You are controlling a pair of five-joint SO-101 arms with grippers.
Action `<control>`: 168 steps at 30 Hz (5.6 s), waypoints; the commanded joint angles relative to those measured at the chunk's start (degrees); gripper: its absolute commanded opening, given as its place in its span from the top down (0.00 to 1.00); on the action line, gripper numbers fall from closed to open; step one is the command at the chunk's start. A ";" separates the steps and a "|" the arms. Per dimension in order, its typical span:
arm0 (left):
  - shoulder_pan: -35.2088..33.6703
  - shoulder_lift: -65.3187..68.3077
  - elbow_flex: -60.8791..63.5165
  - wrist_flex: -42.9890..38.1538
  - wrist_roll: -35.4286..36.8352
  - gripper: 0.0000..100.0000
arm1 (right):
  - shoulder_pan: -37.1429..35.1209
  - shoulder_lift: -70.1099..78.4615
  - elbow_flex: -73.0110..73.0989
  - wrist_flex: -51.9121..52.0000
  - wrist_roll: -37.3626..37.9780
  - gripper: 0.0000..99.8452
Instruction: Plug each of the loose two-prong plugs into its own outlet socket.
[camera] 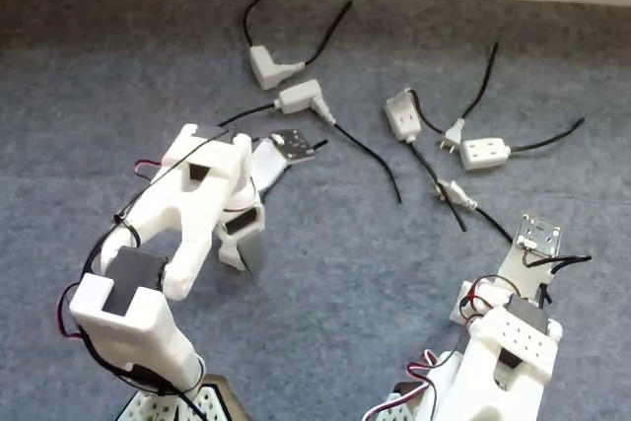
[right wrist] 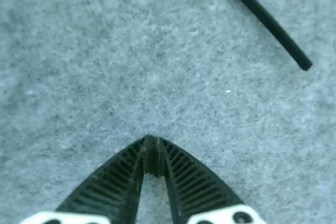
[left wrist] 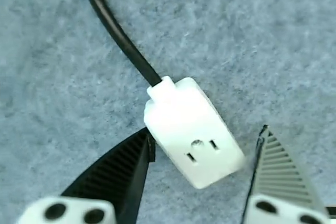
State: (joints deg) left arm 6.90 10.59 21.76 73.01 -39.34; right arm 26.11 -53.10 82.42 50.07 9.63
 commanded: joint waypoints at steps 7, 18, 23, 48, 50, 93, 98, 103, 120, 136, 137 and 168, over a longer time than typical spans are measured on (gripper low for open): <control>9.89 -1.71 -3.12 3.16 11.16 0.69 | -0.75 -0.75 -0.13 -0.48 0.44 0.99; 19.21 -8.13 -12.62 11.52 22.95 0.69 | -0.75 -0.75 -0.13 -0.48 0.44 0.99; 21.58 -4.18 -12.62 11.52 24.88 0.69 | -0.75 -0.75 -0.13 -0.48 0.44 0.99; -8.66 0.48 -5.67 7.91 11.60 0.69 | -0.84 -0.75 -0.13 -0.48 0.44 0.99; -12.70 0.40 -6.55 8.00 8.62 0.69 | -0.84 -0.75 -0.13 -0.48 0.44 0.99; 24.57 0.22 -10.51 -0.88 38.59 0.69 | -0.84 -0.75 -0.13 -0.48 0.53 0.99; 24.66 0.22 -11.82 -6.33 39.47 0.69 | -0.84 -0.75 -0.13 -0.48 0.53 0.99; 26.33 0.22 -12.79 -9.76 39.74 0.69 | -0.84 -0.75 -0.13 -0.48 0.53 0.99; 26.59 0.40 -32.48 27.43 37.01 0.69 | -0.84 -0.75 -0.13 -0.57 0.53 0.99; 27.03 0.31 -13.76 5.36 31.65 0.69 | -0.84 -0.75 -0.13 -0.57 0.53 0.99; 26.95 0.31 -13.67 3.96 31.65 0.69 | -0.84 -0.75 -0.13 -0.57 0.53 0.99; 21.67 2.07 -14.81 9.67 31.82 0.69 | -0.92 -0.75 -0.13 -0.66 0.53 0.99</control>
State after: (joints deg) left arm 28.97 10.95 5.76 86.02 -7.43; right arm 25.93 -53.10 82.42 50.07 9.63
